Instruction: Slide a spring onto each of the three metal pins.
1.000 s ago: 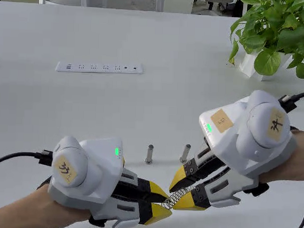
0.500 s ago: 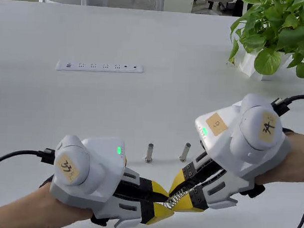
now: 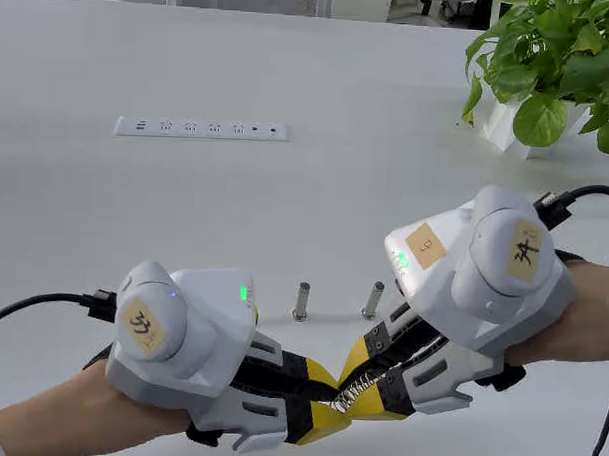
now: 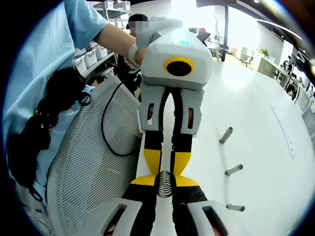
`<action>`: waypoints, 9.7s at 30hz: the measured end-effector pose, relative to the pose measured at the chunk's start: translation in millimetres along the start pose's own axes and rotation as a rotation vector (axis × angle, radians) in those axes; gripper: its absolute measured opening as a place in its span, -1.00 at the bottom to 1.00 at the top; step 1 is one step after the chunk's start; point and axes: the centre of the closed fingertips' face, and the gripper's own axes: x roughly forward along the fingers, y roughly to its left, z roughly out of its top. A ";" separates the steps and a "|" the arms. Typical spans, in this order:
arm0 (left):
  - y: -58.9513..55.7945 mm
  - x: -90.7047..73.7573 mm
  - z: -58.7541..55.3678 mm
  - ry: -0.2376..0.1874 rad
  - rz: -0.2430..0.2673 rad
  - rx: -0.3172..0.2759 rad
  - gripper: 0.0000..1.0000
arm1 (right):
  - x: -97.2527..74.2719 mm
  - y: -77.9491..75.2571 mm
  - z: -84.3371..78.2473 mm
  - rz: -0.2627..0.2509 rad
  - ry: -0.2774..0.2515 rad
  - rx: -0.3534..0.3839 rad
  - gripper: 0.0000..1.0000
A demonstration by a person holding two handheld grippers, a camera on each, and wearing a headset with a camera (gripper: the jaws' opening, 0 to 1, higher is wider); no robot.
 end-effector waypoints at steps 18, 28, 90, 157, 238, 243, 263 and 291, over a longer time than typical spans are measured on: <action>11.3 -12.6 -1.9 -0.106 0.150 -0.074 -0.59 | -0.6 -5.9 -0.7 -0.014 0.015 -0.023 -0.85; 34.2 -47.6 -8.6 -0.214 0.354 -0.182 0.06 | -1.8 -9.5 -10.1 -0.025 0.053 -0.051 -0.85; 54.8 -122.5 -73.1 -0.181 0.737 -0.321 0.94 | -15.6 -106.6 -2.8 -0.111 0.235 -0.198 -0.84; 50.9 -118.7 -77.2 -0.186 0.740 -0.357 0.84 | 10.9 -134.2 -3.8 -0.024 0.425 -0.317 -0.84; 51.1 -119.7 -83.1 -0.193 0.728 -0.391 0.75 | 57.8 -140.9 -33.6 -0.005 0.491 -0.303 -0.83; 51.2 -119.5 -83.6 -0.191 0.726 -0.391 0.75 | 58.3 -141.6 -30.4 -0.016 0.467 -0.282 -0.58; 59.6 -122.6 -75.6 -0.194 0.730 -0.372 0.76 | 51.3 -142.3 -18.7 -0.105 0.273 -0.185 0.99; 64.5 -118.4 -64.5 -0.136 0.684 -0.305 0.76 | 5.7 -124.5 -21.9 -0.246 -0.033 0.014 0.99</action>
